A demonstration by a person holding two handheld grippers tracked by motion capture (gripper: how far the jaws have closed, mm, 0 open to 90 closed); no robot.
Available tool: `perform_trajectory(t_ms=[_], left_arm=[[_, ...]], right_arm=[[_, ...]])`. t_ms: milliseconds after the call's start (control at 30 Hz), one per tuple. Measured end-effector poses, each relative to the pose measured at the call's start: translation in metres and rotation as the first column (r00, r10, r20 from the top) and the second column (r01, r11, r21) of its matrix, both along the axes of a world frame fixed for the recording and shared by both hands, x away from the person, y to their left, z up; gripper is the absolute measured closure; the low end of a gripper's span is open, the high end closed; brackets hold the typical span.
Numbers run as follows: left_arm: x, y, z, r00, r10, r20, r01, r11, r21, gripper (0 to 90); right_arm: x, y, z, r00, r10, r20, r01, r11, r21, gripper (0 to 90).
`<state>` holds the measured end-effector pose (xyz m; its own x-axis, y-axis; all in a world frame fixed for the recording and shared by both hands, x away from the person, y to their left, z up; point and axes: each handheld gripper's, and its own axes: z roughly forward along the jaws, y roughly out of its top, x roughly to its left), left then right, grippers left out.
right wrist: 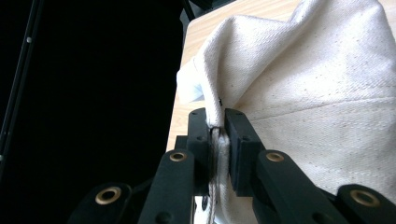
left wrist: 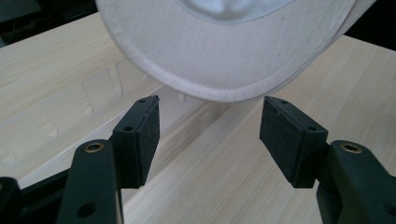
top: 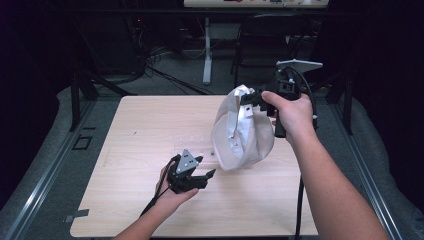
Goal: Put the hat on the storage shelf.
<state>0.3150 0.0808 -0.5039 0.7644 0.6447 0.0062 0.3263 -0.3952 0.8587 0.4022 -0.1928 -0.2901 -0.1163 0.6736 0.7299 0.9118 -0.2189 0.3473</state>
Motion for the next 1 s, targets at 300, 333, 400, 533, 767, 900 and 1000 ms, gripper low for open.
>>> perform_trajectory(t_ms=[300, 333, 400, 533, 767, 900, 1000], left_arm=[[0.006, -0.021, 0.004, 0.9998, -0.008, 0.016, 0.008, 0.9996, 0.027, 35.2], [0.007, -0.024, 0.004, 0.9998, -0.009, 0.016, 0.008, 0.9995, 0.03, 35.2], [0.007, -0.03, 0.006, 0.9998, -0.006, 0.02, 0.006, 0.999, 0.045, 35.2], [0.007, -0.041, 0.011, 0.9991, -0.017, 0.039, 0.015, 0.9983, 0.056, 35.2], [0.013, -0.055, 0.013, 0.9967, 0.051, 0.062, -0.06, 0.9886, 0.139, 39.2], [0.018, -0.049, 0.014, 0.9967, 0.074, 0.033, -0.078, 0.9865, 0.144, 52.4], [0.021, -0.045, 0.015, 0.9966, 0.083, -0.003, -0.082, 0.9884, 0.128, 60.2]], right_arm=[[0.01, 0.006, 0.0, 0.9998, -0.02, 0.003, 0.02, 0.9998, 0.004, 81.6], [0.011, 0.007, 0.0, 0.9997, -0.025, 0.003, 0.025, 0.9996, 0.01, 81.6], [0.013, 0.009, 0.001, 0.9996, -0.029, 0.006, 0.029, 0.9996, 0.006, 81.6], [0.014, 0.011, 0.002, 0.9992, -0.039, 0.011, 0.039, 0.9991, 0.016, 81.6], [0.013, 0.014, 0.008, 0.9988, -0.043, 0.024, 0.043, 0.9988, 0.023, 81.6], [0.013, 0.015, 0.008, 0.9991, -0.036, 0.023, 0.035, 0.9992, 0.018, 81.6], [0.012, 0.016, 0.008, 0.9992, -0.033, 0.025, 0.032, 0.9993, 0.019, 81.6]])
